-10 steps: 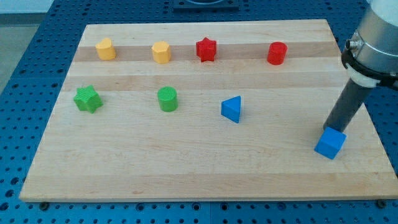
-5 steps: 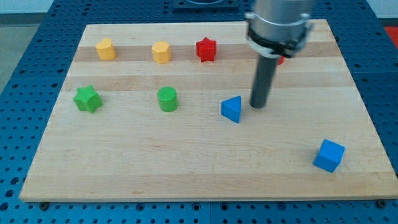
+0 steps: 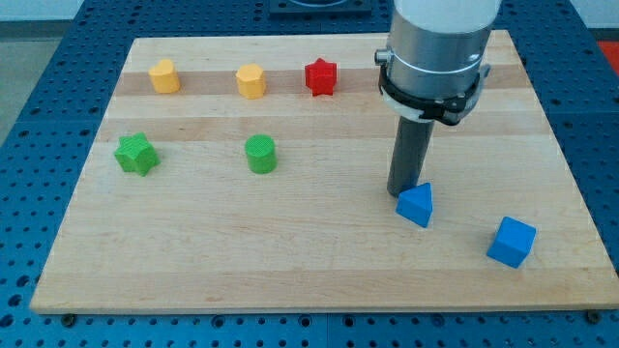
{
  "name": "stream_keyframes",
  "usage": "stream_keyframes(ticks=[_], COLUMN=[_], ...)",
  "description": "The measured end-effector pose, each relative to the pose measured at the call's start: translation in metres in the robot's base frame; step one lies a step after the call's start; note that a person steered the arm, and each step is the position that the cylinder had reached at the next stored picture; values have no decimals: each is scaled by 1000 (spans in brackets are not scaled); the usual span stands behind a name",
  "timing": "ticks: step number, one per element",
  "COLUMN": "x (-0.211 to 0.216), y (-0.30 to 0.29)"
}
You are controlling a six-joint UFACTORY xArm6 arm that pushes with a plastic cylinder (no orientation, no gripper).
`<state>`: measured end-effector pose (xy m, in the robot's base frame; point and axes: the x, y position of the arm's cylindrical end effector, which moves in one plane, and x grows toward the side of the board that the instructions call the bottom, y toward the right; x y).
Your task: Push the blue blocks to the bottom right of the board
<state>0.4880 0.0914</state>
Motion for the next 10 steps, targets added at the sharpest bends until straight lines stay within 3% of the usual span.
stream_keyframes(ticks=[1,3,5,6,8,9,10], x=[-12,20,0,15,40,59,43], y=[1,43,-19,-12,65,65,35])
